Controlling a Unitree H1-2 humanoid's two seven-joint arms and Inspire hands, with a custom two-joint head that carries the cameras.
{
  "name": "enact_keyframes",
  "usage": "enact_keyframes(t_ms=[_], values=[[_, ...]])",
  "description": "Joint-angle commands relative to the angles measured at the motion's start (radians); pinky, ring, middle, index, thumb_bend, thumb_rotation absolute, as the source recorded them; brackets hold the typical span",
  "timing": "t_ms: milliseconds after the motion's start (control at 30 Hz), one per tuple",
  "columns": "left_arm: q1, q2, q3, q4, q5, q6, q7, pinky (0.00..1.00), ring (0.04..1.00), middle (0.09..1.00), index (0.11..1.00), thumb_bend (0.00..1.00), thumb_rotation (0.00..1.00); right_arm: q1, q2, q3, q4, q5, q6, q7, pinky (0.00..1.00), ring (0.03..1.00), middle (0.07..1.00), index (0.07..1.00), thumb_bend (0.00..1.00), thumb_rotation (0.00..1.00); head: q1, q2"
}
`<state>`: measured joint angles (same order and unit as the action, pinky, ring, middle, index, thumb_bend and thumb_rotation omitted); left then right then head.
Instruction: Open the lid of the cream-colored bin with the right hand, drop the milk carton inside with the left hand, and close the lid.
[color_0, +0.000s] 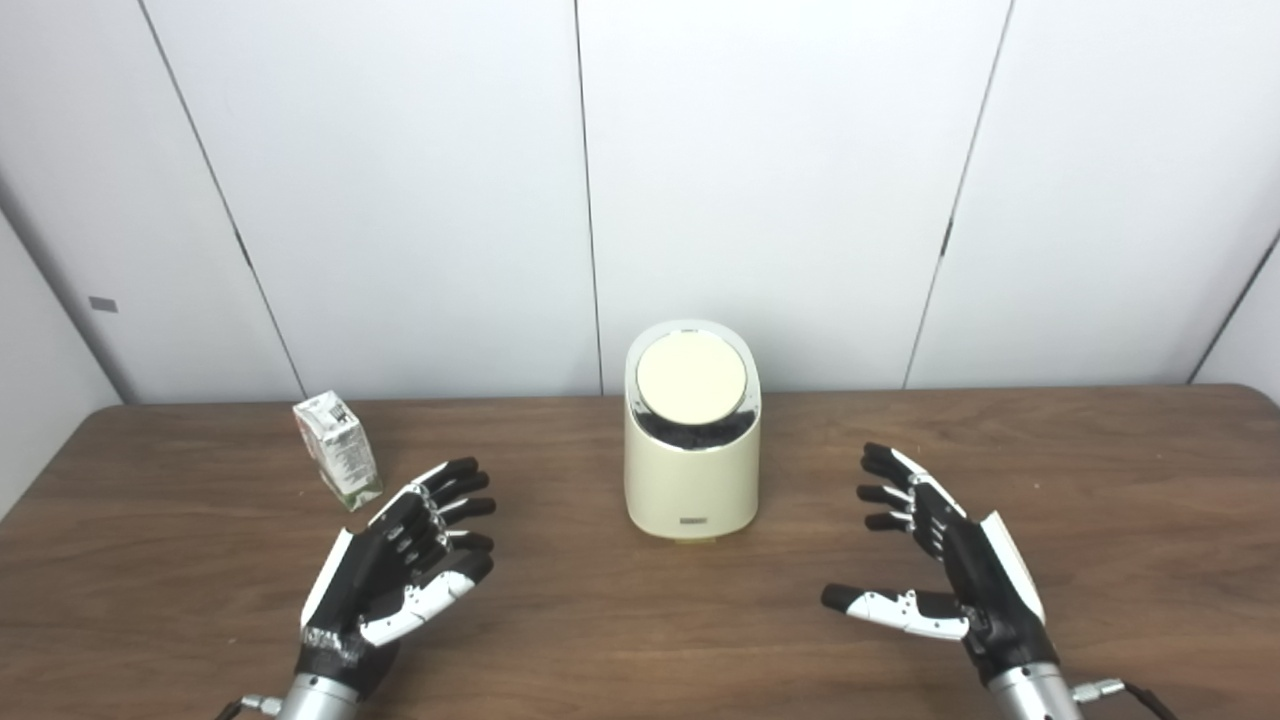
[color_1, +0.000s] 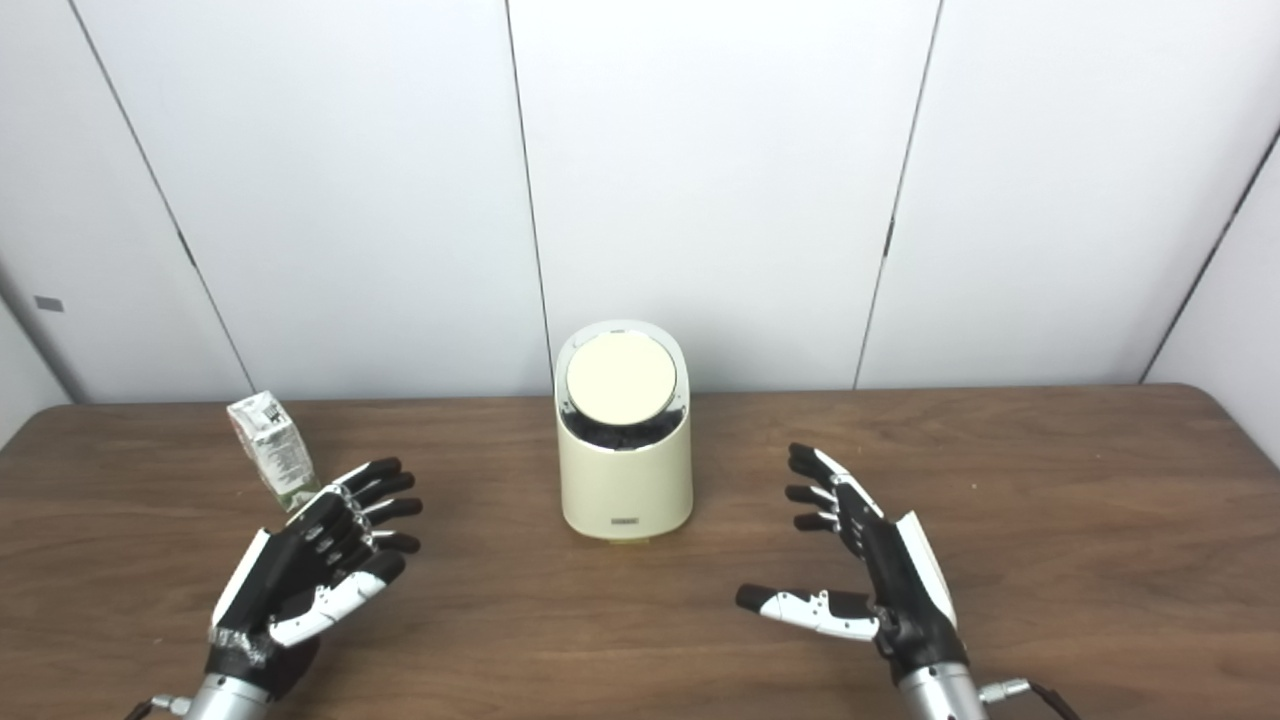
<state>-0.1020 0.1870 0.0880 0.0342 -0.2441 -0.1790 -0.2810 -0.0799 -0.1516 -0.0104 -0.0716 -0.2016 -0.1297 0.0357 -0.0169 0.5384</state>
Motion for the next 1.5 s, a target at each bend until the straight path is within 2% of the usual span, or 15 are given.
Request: enact_keyframes(t_ms=[0,200,333,500,633,733,900,1067,1133,1200,1367,1467], values=[[-0.037,0.009,0.002,-0.013,-0.003,-0.04,-0.001,0.63,0.77,0.825,0.857,0.73,0.25,-0.024,0.001,0.001,-0.031,-0.002,-0.025,-0.016,0.7,0.794,0.869,0.866,0.78,0.28,-0.001,0.0],[-0.045,0.007,0.002,0.004,-0.001,-0.05,-0.002,0.63,0.767,0.822,0.857,0.73,0.24,-0.039,0.001,-0.004,-0.022,0.036,-0.03,-0.005,0.69,0.828,0.884,0.878,0.77,0.28,-0.005,-0.01],[-0.049,0.003,0.0,0.007,-0.002,-0.05,-0.001,0.63,0.765,0.819,0.854,0.74,0.24,-0.062,-0.019,0.003,-0.019,0.04,-0.044,0.01,0.67,0.836,0.896,0.889,0.75,0.29,-0.002,-0.018],[-0.057,-0.001,-0.001,0.028,-0.007,-0.06,-0.009,0.64,0.776,0.826,0.86,0.75,0.25,-0.102,-0.038,0.003,-0.008,0.01,-0.045,0.004,0.72,0.827,0.882,0.889,0.76,0.31,-0.004,-0.029],[-0.06,-0.005,-0.002,0.034,0.0,-0.07,-0.007,0.63,0.774,0.827,0.86,0.73,0.23,-0.133,-0.04,-0.005,-0.011,-0.037,-0.003,-0.024,0.76,0.829,0.872,0.885,0.76,0.35,-0.001,-0.038],[-0.061,-0.006,-0.002,0.035,0.004,-0.074,-0.003,0.62,0.76,0.815,0.854,0.73,0.23,-0.161,-0.042,-0.009,-0.016,-0.066,0.023,-0.035,0.75,0.823,0.879,0.888,0.76,0.37,-0.001,-0.039],[-0.064,-0.005,-0.002,0.048,-0.001,-0.078,-0.009,0.63,0.768,0.822,0.861,0.73,0.22,-0.211,-0.045,-0.006,-0.011,-0.093,0.033,-0.049,0.74,0.822,0.868,0.879,0.76,0.33,-0.008,-0.045],[-0.063,-0.005,-0.003,0.056,0.003,-0.084,-0.009,0.64,0.769,0.822,0.863,0.74,0.23,-0.255,-0.039,-0.004,-0.022,-0.081,0.091,-0.03,0.75,0.839,0.868,0.876,0.77,0.31,-0.008,-0.053],[-0.062,-0.005,-0.003,0.058,0.002,-0.084,-0.009,0.64,0.769,0.822,0.863,0.75,0.23,-0.27,-0.039,0.006,-0.026,-0.089,0.11,-0.026,0.74,0.842,0.87,0.882,0.77,0.31,-0.008,-0.055],[-0.063,-0.005,-0.005,0.061,0.006,-0.088,-0.009,0.63,0.767,0.82,0.857,0.75,0.23,-0.287,-0.041,0.022,-0.03,-0.105,0.129,-0.019,0.7,0.824,0.865,0.884,0.79,0.34,-0.008,-0.055],[-0.061,-0.004,-0.007,0.065,0.01,-0.091,-0.01,0.63,0.765,0.82,0.857,0.74,0.23,-0.34,-0.036,0.056,-0.032,-0.144,0.185,-0.017,0.68,0.819,0.875,0.891,0.81,0.4,-0.007,-0.054],[-0.06,-0.005,-0.009,0.065,0.018,-0.096,-0.006,0.62,0.759,0.816,0.852,0.74,0.23,-0.362,-0.032,0.065,-0.033,-0.151,0.217,-0.015,0.67,0.819,0.877,0.899,0.81,0.4,-0.004,-0.054]])
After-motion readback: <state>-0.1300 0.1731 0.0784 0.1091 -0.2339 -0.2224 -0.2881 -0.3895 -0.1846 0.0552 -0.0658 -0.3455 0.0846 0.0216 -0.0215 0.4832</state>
